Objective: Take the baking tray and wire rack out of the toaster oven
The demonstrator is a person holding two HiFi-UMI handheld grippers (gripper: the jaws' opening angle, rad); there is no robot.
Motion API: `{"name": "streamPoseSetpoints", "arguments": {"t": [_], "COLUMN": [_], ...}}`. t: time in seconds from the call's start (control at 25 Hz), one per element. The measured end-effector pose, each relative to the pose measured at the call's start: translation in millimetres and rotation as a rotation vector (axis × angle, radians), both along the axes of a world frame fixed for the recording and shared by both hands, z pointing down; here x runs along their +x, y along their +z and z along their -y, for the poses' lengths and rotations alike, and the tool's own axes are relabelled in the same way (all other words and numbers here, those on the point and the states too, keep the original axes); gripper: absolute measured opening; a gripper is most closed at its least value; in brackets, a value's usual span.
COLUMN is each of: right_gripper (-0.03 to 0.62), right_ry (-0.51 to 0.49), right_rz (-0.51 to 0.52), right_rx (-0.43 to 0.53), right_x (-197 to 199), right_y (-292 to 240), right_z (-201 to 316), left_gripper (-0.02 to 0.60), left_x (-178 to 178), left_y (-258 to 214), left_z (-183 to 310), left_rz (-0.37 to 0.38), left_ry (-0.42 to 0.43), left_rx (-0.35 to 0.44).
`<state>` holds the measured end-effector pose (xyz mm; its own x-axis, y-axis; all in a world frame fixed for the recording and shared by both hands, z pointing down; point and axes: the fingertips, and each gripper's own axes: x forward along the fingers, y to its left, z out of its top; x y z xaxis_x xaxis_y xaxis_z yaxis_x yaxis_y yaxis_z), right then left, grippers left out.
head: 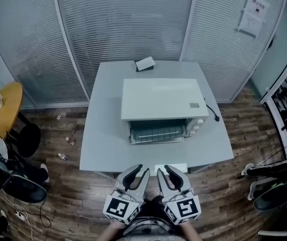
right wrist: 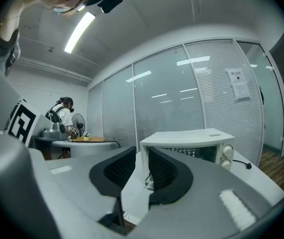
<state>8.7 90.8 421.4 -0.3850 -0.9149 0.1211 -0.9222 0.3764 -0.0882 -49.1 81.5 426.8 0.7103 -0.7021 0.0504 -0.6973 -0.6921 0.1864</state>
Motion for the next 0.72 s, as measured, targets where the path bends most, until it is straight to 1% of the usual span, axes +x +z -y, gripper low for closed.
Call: {"name": "streamPoseSetpoints", "arguments": {"t": [0.12, 0.24, 0.52, 0.6, 0.72], "right_gripper": [0.084, 0.085, 0.086, 0.085, 0.085], "right_ry": [0.005, -0.002, -0.046, -0.055, -0.074], "right_rz": [-0.001, 0.013, 0.026, 0.020, 0.008], "right_rx": [-0.027, -0.040, -0.016, -0.007, -0.016], "right_x": [-13, -14, 4, 11, 23], "right_y": [7, 9, 0, -2, 0], "right_z": [9, 20, 55, 66, 83], "left_gripper": [0.086, 0.086, 0.086, 0.086, 0.086], "left_x": [-15, -16, 4, 12, 25], "left_y": [3, 5, 0, -4, -4], "left_z": [11, 21, 54, 66, 83], "left_rz": [-0.003, 0.005, 0.018, 0.022, 0.017], "left_ry": [-0.006, -0.013, -0.058, -0.067, -0.080], "left_rx": [-0.009, -0.014, -0.002, 0.009, 0.003]}}
